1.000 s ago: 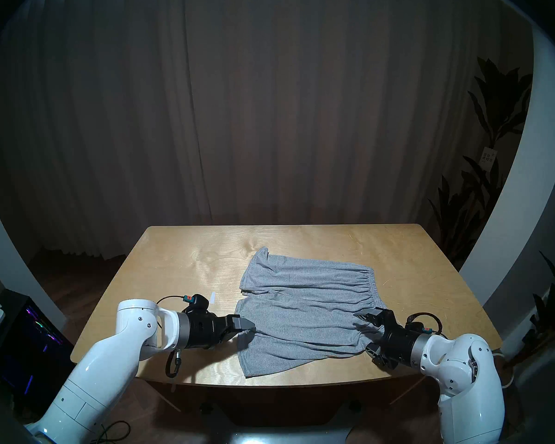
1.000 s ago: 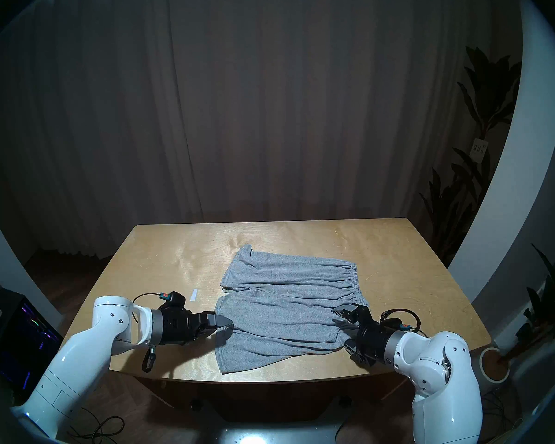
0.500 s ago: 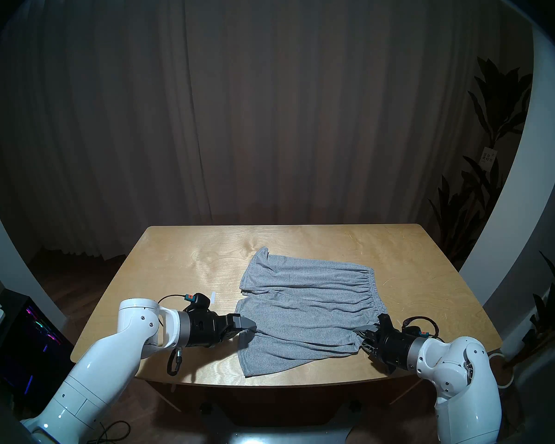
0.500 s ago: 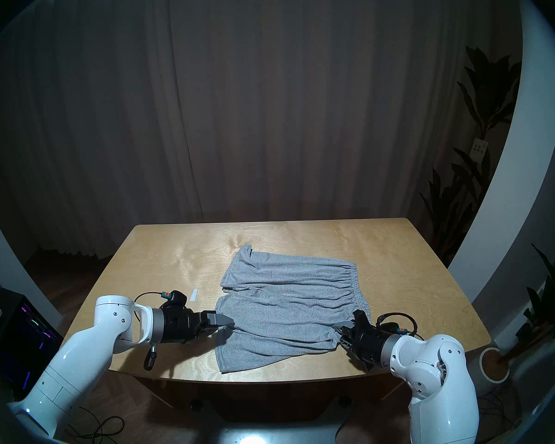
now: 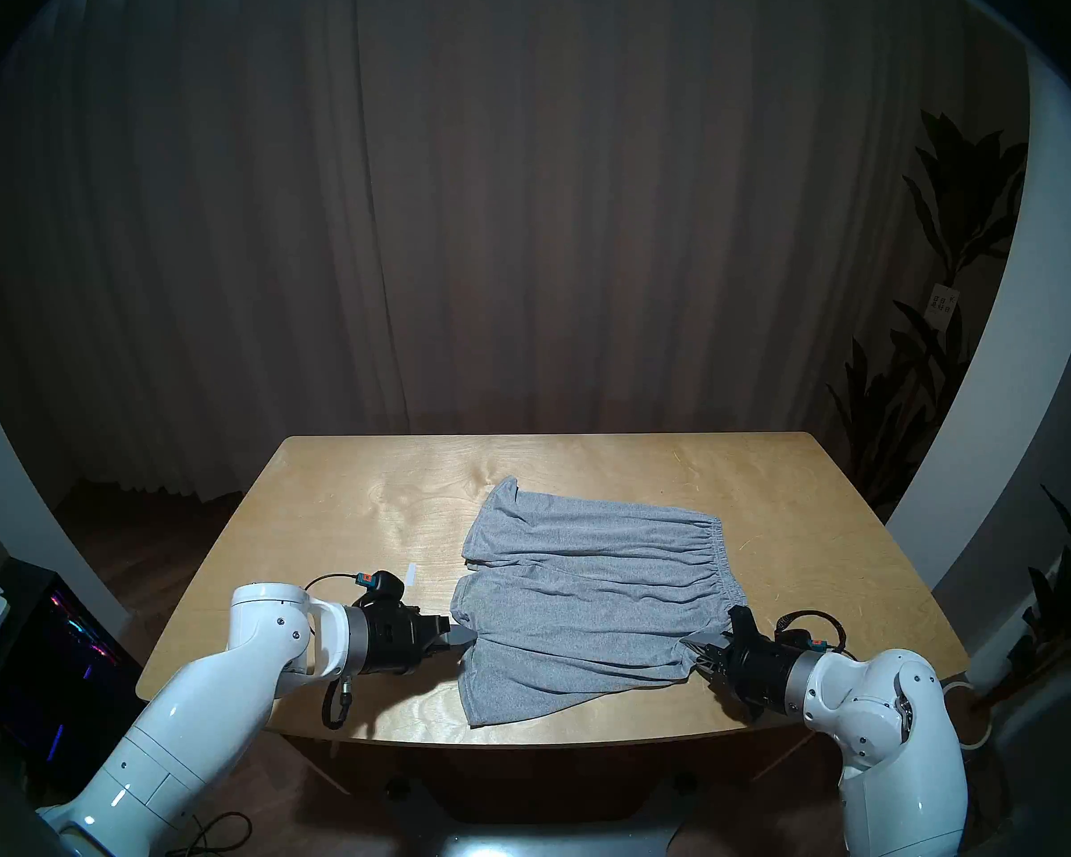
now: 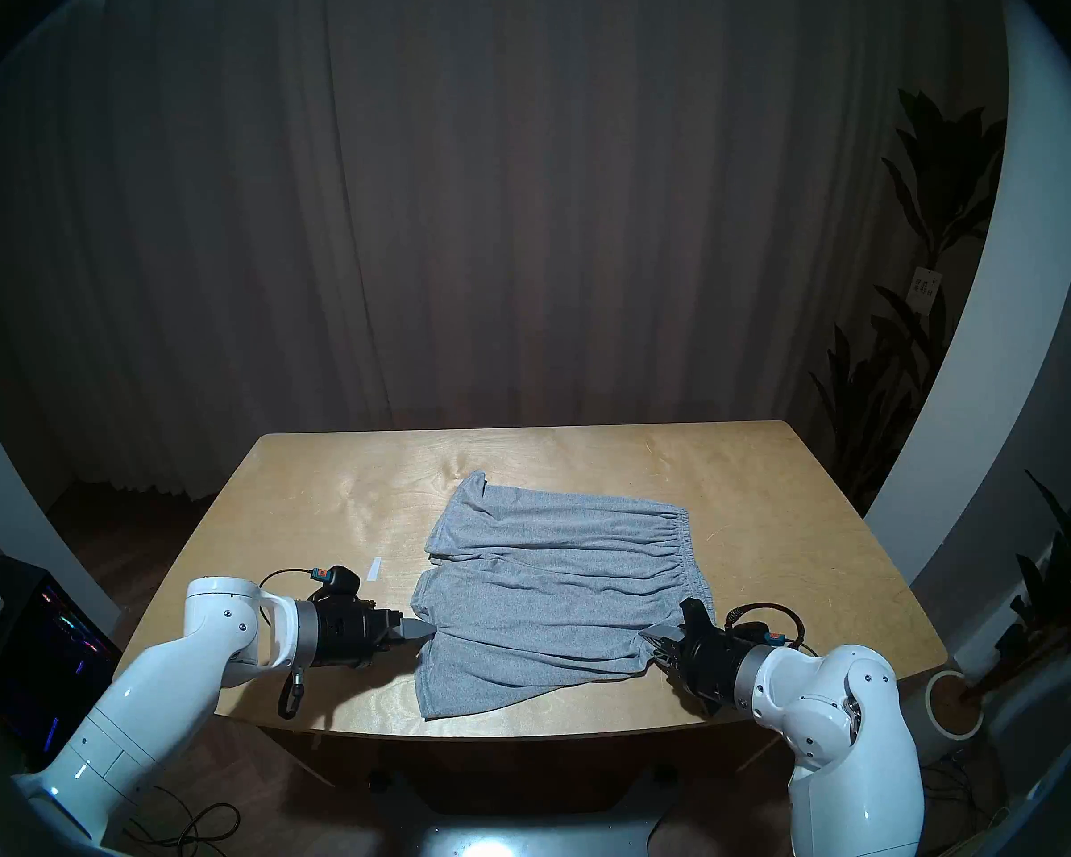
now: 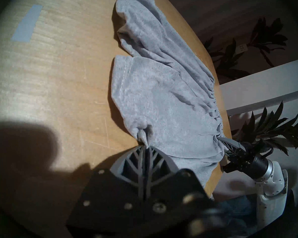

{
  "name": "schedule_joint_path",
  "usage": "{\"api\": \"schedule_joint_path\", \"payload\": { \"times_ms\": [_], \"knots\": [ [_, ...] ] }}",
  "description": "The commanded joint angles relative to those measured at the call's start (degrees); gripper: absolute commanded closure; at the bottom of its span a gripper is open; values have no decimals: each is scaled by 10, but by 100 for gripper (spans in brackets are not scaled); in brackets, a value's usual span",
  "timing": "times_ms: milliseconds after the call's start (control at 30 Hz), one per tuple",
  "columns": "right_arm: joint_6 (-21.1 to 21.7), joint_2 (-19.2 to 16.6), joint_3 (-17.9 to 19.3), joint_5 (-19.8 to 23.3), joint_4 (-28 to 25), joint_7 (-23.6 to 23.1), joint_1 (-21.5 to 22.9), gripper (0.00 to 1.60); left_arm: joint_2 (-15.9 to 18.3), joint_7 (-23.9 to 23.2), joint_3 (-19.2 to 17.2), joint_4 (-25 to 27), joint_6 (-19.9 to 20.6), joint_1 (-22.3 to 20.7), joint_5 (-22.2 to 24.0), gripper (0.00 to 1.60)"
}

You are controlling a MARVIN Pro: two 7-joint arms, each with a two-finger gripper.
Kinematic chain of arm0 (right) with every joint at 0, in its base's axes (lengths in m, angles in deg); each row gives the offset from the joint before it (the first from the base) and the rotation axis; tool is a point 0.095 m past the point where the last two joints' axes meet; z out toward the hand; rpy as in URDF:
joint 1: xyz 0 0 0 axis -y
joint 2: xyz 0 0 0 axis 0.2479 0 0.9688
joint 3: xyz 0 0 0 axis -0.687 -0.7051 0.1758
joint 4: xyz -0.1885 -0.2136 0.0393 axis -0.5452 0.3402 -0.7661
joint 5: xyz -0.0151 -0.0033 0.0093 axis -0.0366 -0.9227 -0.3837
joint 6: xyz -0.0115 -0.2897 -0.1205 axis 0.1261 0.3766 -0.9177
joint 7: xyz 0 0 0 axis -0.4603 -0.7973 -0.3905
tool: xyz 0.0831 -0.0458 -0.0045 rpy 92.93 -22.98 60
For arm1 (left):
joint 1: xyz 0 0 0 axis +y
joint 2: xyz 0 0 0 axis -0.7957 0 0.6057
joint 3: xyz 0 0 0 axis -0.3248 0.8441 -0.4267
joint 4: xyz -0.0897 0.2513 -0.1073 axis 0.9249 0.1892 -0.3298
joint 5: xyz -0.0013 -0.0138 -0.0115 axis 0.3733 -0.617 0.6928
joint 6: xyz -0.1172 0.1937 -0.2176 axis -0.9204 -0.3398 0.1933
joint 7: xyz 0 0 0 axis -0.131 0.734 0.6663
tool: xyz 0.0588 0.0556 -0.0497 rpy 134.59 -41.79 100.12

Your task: Fold the pants in half lengthwise, then in half again, and set them down flat

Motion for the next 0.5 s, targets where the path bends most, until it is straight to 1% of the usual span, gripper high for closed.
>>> {"api": "schedule_joint_path", "payload": {
  "times_ms": [0, 33, 167, 300, 467],
  "knots": [
    [1, 4, 2, 26, -12, 4, 10, 160, 4, 13, -13, -33, -15, 23, -2, 160],
    [1, 3, 1, 31, -15, 9, 11, 160, 3, 16, -22, -27, -15, 26, 7, 160],
    [-3, 4, 1, 45, -25, 21, 16, 160, 4, 22, -39, -4, -21, 30, 19, 160],
    [-8, 5, 1, 54, -27, 36, 24, 160, -5, 41, -61, 11, -23, 28, 39, 160],
    [-19, 7, 8, 72, -27, 52, 38, 160, -5, 51, -75, 29, -22, 21, 50, 160]
  ]
}}
